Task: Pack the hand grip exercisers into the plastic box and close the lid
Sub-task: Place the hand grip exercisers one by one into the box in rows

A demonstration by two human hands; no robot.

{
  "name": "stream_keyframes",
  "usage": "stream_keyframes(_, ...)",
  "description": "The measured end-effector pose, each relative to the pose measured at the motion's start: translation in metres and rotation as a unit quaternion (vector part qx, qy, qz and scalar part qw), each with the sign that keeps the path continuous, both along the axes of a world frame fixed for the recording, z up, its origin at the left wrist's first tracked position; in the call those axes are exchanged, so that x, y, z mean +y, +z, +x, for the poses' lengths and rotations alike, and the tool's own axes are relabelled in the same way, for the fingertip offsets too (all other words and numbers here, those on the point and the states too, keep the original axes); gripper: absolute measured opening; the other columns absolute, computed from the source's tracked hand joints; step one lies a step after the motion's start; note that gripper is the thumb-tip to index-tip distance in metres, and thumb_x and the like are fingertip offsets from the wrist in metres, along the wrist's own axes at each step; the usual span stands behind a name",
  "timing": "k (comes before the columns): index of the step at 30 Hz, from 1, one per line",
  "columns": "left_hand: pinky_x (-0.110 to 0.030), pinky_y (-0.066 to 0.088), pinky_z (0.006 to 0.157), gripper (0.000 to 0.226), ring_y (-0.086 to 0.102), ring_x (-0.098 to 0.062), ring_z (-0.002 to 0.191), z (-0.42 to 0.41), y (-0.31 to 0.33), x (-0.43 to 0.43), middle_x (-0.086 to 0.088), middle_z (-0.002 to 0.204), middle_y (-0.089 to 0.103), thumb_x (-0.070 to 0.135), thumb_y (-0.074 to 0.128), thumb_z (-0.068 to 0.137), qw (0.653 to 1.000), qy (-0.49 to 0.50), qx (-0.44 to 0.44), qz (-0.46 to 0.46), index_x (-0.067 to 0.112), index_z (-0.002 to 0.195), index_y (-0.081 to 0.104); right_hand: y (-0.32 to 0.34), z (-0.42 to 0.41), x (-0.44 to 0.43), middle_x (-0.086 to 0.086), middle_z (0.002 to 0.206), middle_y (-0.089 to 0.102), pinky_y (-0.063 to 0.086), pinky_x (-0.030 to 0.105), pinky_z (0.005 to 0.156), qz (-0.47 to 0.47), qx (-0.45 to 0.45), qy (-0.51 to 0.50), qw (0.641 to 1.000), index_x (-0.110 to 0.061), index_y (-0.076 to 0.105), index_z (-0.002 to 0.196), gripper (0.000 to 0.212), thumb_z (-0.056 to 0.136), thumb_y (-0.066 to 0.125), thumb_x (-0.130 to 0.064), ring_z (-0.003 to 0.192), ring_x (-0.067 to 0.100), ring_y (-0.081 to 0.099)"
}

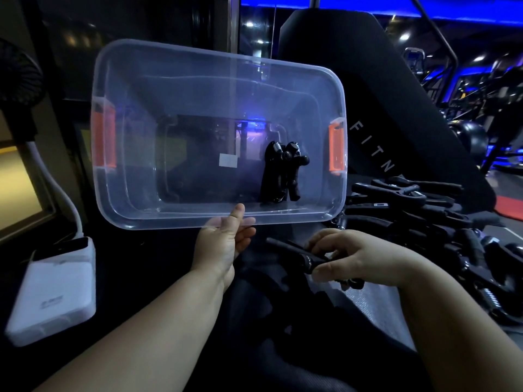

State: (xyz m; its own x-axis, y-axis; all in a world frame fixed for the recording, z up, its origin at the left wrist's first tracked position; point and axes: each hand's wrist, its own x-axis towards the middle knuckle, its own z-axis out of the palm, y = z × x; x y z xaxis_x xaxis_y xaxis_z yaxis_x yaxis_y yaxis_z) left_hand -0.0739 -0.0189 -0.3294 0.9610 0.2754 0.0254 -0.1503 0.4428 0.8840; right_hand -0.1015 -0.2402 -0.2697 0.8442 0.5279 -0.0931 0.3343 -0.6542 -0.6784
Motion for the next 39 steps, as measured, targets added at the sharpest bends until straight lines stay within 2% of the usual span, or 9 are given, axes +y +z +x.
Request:
stream_keyframes(4, -0.018, 0.052, 0.058, 0.021, 0.067, -0.005, 0.060, -0.001, 0.000, 0.000, 0.002, 0.073, 0.074, 0.035, 0.065, 0.086, 1.000, 0.000, -0.001, 0.003, 0.015, 0.087, 0.059, 0.002, -0.003, -0.004, 0.014, 0.104, 0.068, 0.051, 0.030, 0.058, 0.095, 0.071, -0.022, 0.993, -0.008, 0.067, 0.106, 0.039, 0.076, 0.067, -0.032, 0.084, 0.034, 0.069)
stream_keyframes(11, -0.020, 0.049, 0.059, 0.022, 0.067, -0.005, 0.061, 0.002, -0.002, 0.001, 0.002, 0.075, 0.075, 0.037, 0.066, 0.085, 1.000, -0.001, 0.001, 0.003, 0.016, 0.086, 0.060, -0.001, -0.002, -0.012, 0.028, 0.107, 0.066, 0.055, 0.052, 0.074, 0.228, 0.171, -0.050, 0.957, 0.000, 0.060, 0.113, 0.039, 0.082, 0.064, -0.023, 0.092, 0.053, 0.063)
stream_keyframes(15, -0.019, 0.049, 0.058, 0.022, 0.067, -0.005, 0.061, 0.003, -0.003, 0.001, 0.002, 0.075, 0.075, 0.038, 0.066, 0.085, 1.000, 0.000, 0.000, 0.002, 0.016, 0.086, 0.060, -0.001, 0.000, -0.012, 0.029, 0.101, 0.066, 0.055, 0.055, 0.076, 0.258, 0.186, -0.016, 0.948, -0.030, 0.046, 0.127, 0.046, 0.083, 0.054, -0.020, 0.092, 0.055, 0.063)
stream_keyframes(18, -0.016, 0.050, 0.054, 0.023, 0.068, -0.005, 0.061, 0.003, -0.003, 0.001, 0.002, 0.075, 0.075, 0.038, 0.067, 0.085, 1.000, 0.002, 0.001, 0.004, 0.016, 0.087, 0.060, 0.000, 0.000, -0.017, 0.023, 0.095, 0.067, 0.054, 0.047, 0.082, 0.255, 0.167, 0.027, 0.952, -0.041, 0.049, 0.130, 0.048, 0.088, 0.048, -0.020, 0.099, 0.048, 0.063)
stream_keyframes(22, -0.017, 0.049, 0.055, 0.023, 0.067, -0.005, 0.060, 0.002, -0.003, 0.000, 0.003, 0.074, 0.075, 0.038, 0.066, 0.085, 1.000, 0.002, 0.001, 0.005, 0.016, 0.086, 0.060, -0.001, 0.001, -0.018, 0.024, 0.100, 0.065, 0.043, 0.039, 0.093, 0.223, 0.122, 0.038, 0.967, -0.025, 0.062, 0.123, 0.038, 0.089, 0.046, -0.023, 0.100, 0.030, 0.061)
stream_keyframes(26, -0.016, 0.050, 0.054, 0.023, 0.068, -0.005, 0.061, 0.002, -0.002, 0.001, 0.002, 0.074, 0.075, 0.037, 0.067, 0.085, 1.000, 0.002, 0.001, 0.005, 0.015, 0.088, 0.060, -0.001, -0.002, -0.014, 0.007, 0.081, 0.066, 0.046, 0.023, 0.074, 0.197, 0.092, 0.004, 0.976, -0.021, 0.065, 0.090, 0.034, 0.082, 0.061, -0.054, 0.081, 0.017, 0.062)
stream_keyframes(31, -0.015, 0.051, 0.052, 0.023, 0.067, -0.005, 0.059, 0.002, -0.002, 0.000, 0.002, 0.073, 0.074, 0.036, 0.067, 0.085, 1.000, 0.002, -0.002, 0.003, 0.015, 0.087, 0.059, -0.001, -0.001, -0.013, 0.002, 0.073, 0.061, 0.036, 0.039, 0.074, 0.116, 0.003, -0.055, 0.992, -0.020, 0.057, 0.076, 0.048, 0.074, 0.060, -0.069, 0.074, 0.023, 0.051)
stream_keyframes(37, -0.017, 0.051, 0.055, 0.024, 0.068, -0.005, 0.062, 0.002, -0.003, 0.001, 0.003, 0.075, 0.075, 0.038, 0.067, 0.084, 1.000, 0.001, 0.000, 0.005, 0.016, 0.087, 0.059, 0.001, 0.001, -0.010, -0.009, 0.083, 0.067, 0.045, 0.027, 0.071, 0.083, -0.037, -0.096, 0.991, -0.029, 0.068, 0.091, 0.007, 0.085, 0.070, -0.030, 0.073, 0.010, 0.059)
stream_keyframes(39, -0.017, 0.051, 0.055, 0.024, 0.068, -0.005, 0.062, 0.002, -0.003, 0.001, 0.003, 0.075, 0.075, 0.038, 0.067, 0.084, 1.000, 0.002, -0.001, 0.006, 0.015, 0.087, 0.060, 0.004, 0.004, -0.008, -0.011, 0.089, 0.071, 0.051, 0.020, 0.068, 0.020, -0.064, -0.117, 0.991, -0.039, 0.065, 0.093, 0.021, 0.083, 0.072, -0.021, 0.074, 0.005, 0.066)
